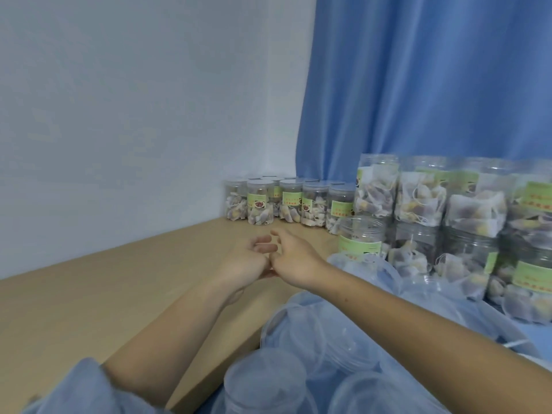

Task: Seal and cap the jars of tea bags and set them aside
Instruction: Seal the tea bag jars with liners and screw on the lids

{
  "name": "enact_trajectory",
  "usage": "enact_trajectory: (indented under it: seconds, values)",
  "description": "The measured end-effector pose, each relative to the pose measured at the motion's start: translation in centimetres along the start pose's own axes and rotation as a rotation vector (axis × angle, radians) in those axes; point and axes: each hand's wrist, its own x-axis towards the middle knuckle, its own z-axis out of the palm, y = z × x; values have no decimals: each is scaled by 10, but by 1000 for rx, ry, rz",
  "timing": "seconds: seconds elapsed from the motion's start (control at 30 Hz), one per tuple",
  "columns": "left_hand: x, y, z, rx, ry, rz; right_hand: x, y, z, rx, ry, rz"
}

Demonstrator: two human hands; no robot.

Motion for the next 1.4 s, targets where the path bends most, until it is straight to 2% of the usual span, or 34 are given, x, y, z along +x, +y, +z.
enact_trajectory:
  seconds: [0.17, 0.3, 0.53, 0.67, 0.83, 0.97, 1.17, 1.3, 1.4]
  values:
    - [-18, 12, 43, 25, -19, 67, -43, 10, -41, -20, 139, -50]
    - [-26, 20, 87, 52, -41, 57, -67, 30, -80, -46, 199, -32]
    - [4, 27, 150, 137, -56, 28, -66, 78, -129, -26, 330, 19]
    - [39, 24, 163, 198, -37, -26, -43, 110, -140, -59, 335, 102]
    - [82, 17, 169, 308, 6, -40, -3, 147, -139, -116, 234, 225]
    - [107, 5, 168, 298, -4, -89, 25, 165, -128, -165, 177, 272]
    - [108, 0, 166, 216, -32, -70, 25, 174, -120, -114, 371, 103]
    - [92, 18, 168, 227, -59, 99, 5, 150, -142, -161, 504, -116]
    - [71, 37, 174, 190, -50, 168, -22, 127, -164, -173, 548, -199]
